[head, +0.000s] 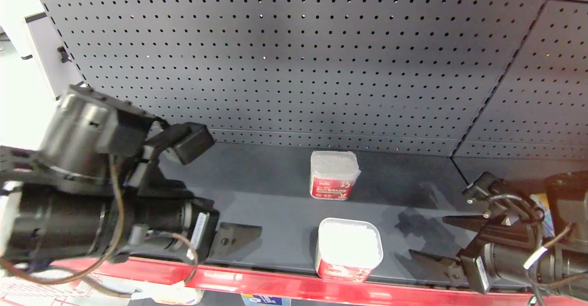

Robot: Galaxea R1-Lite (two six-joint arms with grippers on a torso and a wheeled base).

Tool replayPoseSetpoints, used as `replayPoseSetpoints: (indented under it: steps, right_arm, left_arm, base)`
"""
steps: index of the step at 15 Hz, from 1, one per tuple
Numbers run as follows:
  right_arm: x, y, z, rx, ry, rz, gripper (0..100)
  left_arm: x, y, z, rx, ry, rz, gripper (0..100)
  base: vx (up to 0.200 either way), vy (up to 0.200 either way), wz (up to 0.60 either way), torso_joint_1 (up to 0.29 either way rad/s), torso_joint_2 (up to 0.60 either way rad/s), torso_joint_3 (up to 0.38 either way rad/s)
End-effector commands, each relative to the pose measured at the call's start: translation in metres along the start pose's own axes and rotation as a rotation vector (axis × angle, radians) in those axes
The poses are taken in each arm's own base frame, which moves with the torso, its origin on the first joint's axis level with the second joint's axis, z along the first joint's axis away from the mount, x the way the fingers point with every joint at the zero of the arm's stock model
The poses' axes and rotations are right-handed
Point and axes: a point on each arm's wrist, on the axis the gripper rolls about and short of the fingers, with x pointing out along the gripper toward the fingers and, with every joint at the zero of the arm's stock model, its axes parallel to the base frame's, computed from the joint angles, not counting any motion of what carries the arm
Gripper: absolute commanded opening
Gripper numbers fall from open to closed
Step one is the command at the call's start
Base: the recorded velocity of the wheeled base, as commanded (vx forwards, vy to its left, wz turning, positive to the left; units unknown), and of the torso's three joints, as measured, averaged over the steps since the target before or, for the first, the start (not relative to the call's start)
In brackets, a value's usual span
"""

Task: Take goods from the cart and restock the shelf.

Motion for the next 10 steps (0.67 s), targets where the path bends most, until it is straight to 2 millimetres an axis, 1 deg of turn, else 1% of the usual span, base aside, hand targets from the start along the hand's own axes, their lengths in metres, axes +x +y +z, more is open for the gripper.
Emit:
replayPoseSetpoints:
  steps: [1, 2, 3, 6, 8, 10]
  right_arm:
    - [0.012, 0.003, -0.005, -0.003, 0.056, 0.02, 100]
    - [0.013, 0.004, -0.005, -0.006, 0.06, 0.027, 100]
    - [0.015, 0.007, -0.004, -0.017, 0.061, 0.04, 100]
    - [0.023, 0.008, 0.001, -0.02, 0.068, 0.049, 100]
    - [0.027, 0.01, 0.005, -0.027, 0.067, 0.061, 100]
    - [0.029, 0.012, 0.004, -0.03, 0.076, 0.067, 100]
  left_arm:
    - [-0.045, 0.003, -0.026, -0.005, -0.09, -0.005, 100]
    - [-0.049, 0.005, -0.028, -0.009, -0.101, 0.002, 100]
    - [-0.058, 0.008, -0.03, -0.022, -0.134, 0.016, 100]
    - [-0.073, 0.015, -0.036, -0.048, -0.188, 0.05, 100]
    - [-0.08, 0.016, -0.04, -0.053, -0.211, 0.073, 100]
    - [-0.08, 0.019, -0.044, -0.065, -0.211, 0.105, 100]
  base:
    - [0.0, 0.0, 0.0, 0.0, 0.0, 0.0]
    - [0.0, 0.0, 0.0, 0.0, 0.0, 0.0]
    - [0.0, 0.0, 0.0, 0.0, 0.0, 0.0]
    - [0.0, 0.0, 0.0, 0.0, 0.0, 0.0]
    - [0.0, 0.0, 0.0, 0.0, 0.0, 0.0]
    - [0.0, 0.0, 0.0, 0.0, 0.0, 0.0]
